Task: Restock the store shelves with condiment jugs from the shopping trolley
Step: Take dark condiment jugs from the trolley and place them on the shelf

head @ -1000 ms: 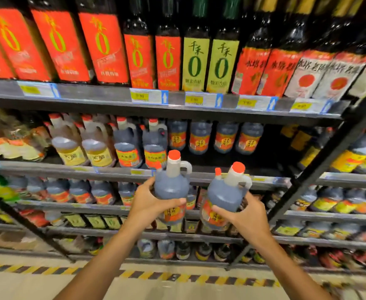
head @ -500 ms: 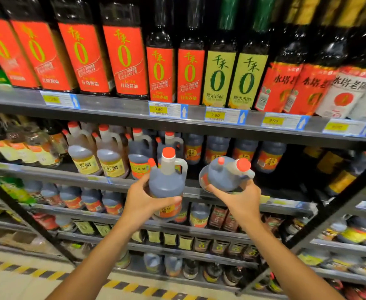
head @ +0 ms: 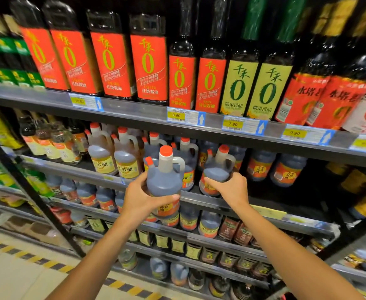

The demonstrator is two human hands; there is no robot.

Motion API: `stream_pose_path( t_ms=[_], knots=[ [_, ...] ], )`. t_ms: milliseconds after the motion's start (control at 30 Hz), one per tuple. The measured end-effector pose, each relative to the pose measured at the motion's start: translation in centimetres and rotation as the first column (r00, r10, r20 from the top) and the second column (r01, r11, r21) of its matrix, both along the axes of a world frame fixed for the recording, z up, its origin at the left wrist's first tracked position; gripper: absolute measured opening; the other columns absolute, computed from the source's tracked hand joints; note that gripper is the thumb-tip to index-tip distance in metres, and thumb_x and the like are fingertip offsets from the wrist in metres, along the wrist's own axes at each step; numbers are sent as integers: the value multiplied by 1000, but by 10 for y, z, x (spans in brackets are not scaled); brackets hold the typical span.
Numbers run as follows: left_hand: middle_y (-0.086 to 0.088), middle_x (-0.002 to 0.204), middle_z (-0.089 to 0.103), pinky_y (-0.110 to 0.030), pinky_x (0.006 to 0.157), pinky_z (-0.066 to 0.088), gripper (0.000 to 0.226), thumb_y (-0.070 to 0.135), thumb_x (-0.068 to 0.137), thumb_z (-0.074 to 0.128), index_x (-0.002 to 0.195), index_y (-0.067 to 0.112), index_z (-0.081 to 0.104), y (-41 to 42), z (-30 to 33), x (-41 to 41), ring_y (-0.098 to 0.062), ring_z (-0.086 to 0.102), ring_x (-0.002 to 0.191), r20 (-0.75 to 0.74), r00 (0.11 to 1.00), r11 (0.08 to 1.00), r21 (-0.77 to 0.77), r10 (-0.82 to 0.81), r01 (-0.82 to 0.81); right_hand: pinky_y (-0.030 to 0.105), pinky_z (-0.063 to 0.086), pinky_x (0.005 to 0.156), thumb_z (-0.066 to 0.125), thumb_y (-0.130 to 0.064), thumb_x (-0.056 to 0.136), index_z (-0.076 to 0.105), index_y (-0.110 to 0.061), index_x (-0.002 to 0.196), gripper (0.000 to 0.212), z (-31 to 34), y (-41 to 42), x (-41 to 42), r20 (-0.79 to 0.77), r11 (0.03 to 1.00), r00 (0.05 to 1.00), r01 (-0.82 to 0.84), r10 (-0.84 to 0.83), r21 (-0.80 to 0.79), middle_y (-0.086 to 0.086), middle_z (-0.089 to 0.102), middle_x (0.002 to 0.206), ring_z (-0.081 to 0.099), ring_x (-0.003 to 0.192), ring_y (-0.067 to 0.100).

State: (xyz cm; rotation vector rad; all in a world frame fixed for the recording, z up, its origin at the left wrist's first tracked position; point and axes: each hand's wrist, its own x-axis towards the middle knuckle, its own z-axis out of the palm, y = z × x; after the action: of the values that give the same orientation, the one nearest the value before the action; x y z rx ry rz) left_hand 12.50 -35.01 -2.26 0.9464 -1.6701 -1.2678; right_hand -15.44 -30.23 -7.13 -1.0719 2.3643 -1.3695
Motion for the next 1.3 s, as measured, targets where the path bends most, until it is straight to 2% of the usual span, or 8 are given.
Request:
stream_pose_path(
  t_ms=[233,400,567,833,1033,1133,1200,1300],
  knots=[
    [10,116,70,-18,80,57,77,23,55,96,124,29,62,1,-2,0,-3,68,104,0,1000,1000,15,1,-1,40,57,61,79,-79,53,64,-10,69,72,1,-11,-7,-25,993,999,-19,22,119,0,69,69,69,72,18],
    [10,116,71,-18,80,56,75,24,55,96,122,29,63,1,-3,-3,-4,68,105,-12,1000,1000,28,1,-1,39,59,82,84,-68,60,66,-19,111,73,6,-6,-11,43,980,985,-170,167,103,-4,72,104,68,92,16],
    [10,117,71,-26,86,58,85,35,51,99,127,29,62,-1,-5,-3,-7,68,107,3,1000,999,45,-7,7,35,37,49,76,-79,58,43,-11,58,76,3,2,-22,-2,945,985,-166,173,281,0,49,52,48,49,15],
    [10,116,71,-22,83,58,83,30,52,97,128,26,62,-5,-2,2,-4,68,104,-2,1000,999,36,21,-21,30,29,51,72,-65,76,34,-13,58,67,4,-7,-27,-78,900,957,-234,281,368,0,35,48,36,48,17],
    [10,118,71,-21,83,57,77,25,57,96,127,27,62,-6,-2,3,-3,68,105,0,1000,1000,23,-16,16,32,41,55,73,-69,74,50,-11,65,63,5,-6,-27,1,889,961,-257,278,380,3,53,57,52,56,17],
    [14,115,71,-20,82,57,74,26,56,96,122,32,63,-8,0,-1,0,67,104,15,999,1000,5,-29,29,39,58,86,74,-80,63,65,-11,112,85,-1,10,-38,89,865,933,-357,349,353,0,73,106,69,97,15],
    [13,115,71,-18,81,57,76,23,55,97,123,30,63,-8,-1,-5,2,67,103,23,999,999,-5,-35,36,39,53,101,82,-59,72,56,-18,137,81,8,34,-35,76,874,923,-383,378,298,-9,62,131,62,118,12],
    [12,118,70,-21,84,57,81,27,54,97,127,26,62,-5,-4,-15,0,66,107,33,997,997,-18,-69,70,32,55,99,77,-38,81,62,-18,133,57,40,69,-12,84,899,905,-423,416,108,-9,69,125,66,116,9]
  ],
)
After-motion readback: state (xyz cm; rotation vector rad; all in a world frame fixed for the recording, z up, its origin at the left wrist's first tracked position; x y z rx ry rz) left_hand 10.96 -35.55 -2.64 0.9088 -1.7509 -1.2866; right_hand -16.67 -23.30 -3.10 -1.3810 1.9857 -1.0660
